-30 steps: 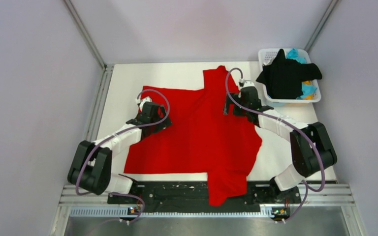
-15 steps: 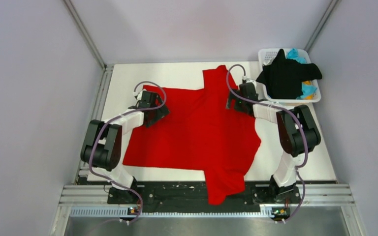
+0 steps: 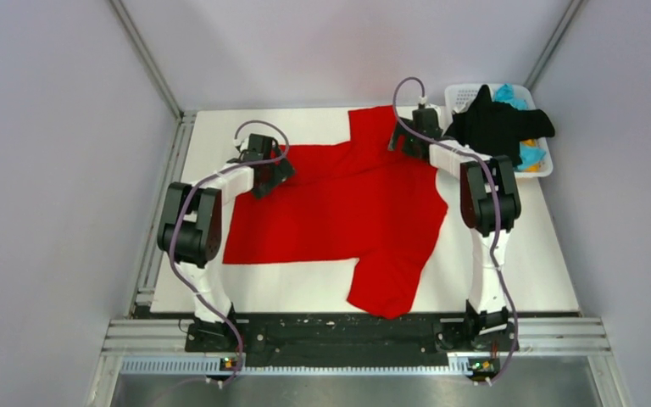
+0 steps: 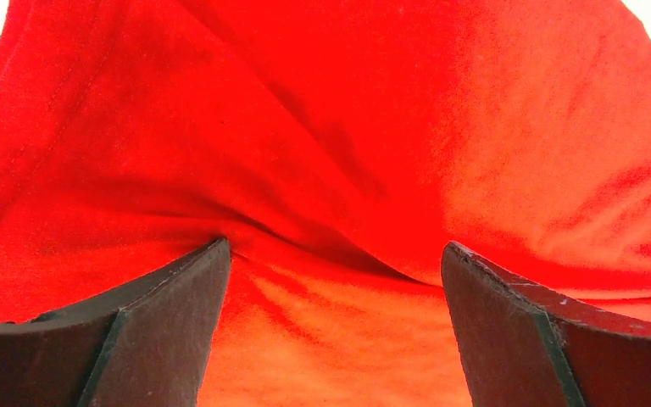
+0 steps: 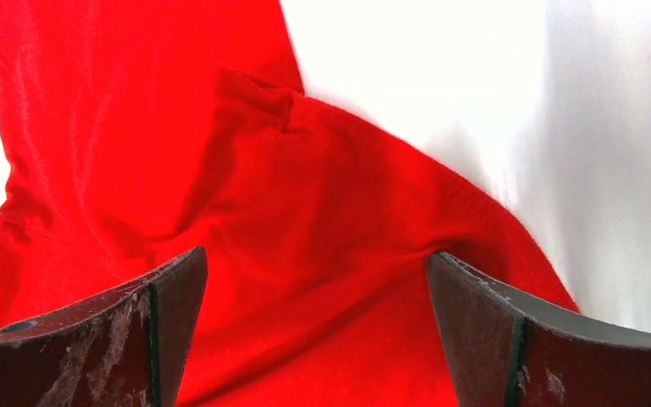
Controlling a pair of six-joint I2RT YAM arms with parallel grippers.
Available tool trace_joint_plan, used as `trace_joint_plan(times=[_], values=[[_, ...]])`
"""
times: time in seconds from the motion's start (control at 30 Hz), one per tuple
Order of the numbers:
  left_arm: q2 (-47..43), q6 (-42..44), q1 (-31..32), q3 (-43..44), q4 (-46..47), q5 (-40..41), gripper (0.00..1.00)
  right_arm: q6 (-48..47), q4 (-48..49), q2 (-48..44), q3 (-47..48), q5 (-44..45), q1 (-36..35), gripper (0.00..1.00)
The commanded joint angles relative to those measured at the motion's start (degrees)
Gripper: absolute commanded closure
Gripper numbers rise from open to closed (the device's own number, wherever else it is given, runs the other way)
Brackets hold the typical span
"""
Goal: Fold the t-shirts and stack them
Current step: Flatten out the tshirt, then grab the side of the flattened tshirt closest away from the robot with both arms
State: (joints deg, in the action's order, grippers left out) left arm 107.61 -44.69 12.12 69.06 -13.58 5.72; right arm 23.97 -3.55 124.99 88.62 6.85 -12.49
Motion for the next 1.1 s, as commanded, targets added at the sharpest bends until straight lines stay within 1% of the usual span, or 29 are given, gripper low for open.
trace_joint_plan(times=[0.0,0.13,0.17,0.23,0.27,0.37,0.47,0.57,0.63,0.7,0.8,0.87,1.0,1.07], values=[[-0.2,0.1,0.2,2.1,-5.1,0.3,0.01,-3.3,-6.3,-0.1,4.6,-2.1,0.9,0.01],[-11.0,-1.0,2.8,-2.1,-9.4,6.9,0.01,-5.2,-4.5,-12.2,-3.0,-0.6,-0.3,0.01],[-13.8,-1.8,3.2,-5.1,-10.1,7.6,0.01,-5.6,-4.1,-16.0,-5.5,-0.1,-0.9,0.01],[-20.8,-4.3,3.2,-10.8,-11.1,8.3,0.01,-5.8,-2.7,-23.3,-12.5,1.2,-2.0,0.01],[-24.1,-5.8,3.3,-14.1,-11.7,8.7,0.01,-5.9,-2.2,-27.3,-16.2,0.2,-2.2,0.01],[-34.6,-9.6,3.3,-23.3,-15.3,10.8,0.01,-4.1,-0.9,-38.8,-30.3,-0.2,-2.3,0.01],[-43.2,-13.9,3.3,-29.7,-20.9,16.7,0.01,-1.1,2.9,-49.8,-42.5,-2.8,-2.3,0.01],[-49.1,-16.9,2.7,-34.2,-24.3,18.0,0.01,0.8,4.8,-58.4,-50.4,-6.1,-2.5,0.01],[-52.0,-19.4,1.8,-36.9,-26.0,19.2,0.01,0.2,2.5,-62.8,-52.5,-6.6,-2.5,0.01],[-54.5,-20.4,0.2,-39.8,-25.0,18.6,0.01,-0.5,0.8,-67.1,-53.7,-6.6,-2.6,0.01],[-57.4,-22.6,-1.9,-44.0,-21.5,17.9,0.01,0.3,2.3,-70.3,-56.1,-8.7,-2.6,0.01],[-58.4,-23.6,-3.0,-47.0,-17.6,17.2,0.06,1.3,3.1,-70.9,-57.4,-9.5,-2.6,0.01],[-55.5,-24.6,-3.6,-48.7,-11.6,15.9,0.08,1.7,3.1,-70.5,-57.5,-9.9,-2.5,0.02],[-52.7,-24.8,-3.7,-48.3,-10.7,16.4,0.11,1.9,3.1,-70.6,-57.5,-9.5,-2.6,0.02]])
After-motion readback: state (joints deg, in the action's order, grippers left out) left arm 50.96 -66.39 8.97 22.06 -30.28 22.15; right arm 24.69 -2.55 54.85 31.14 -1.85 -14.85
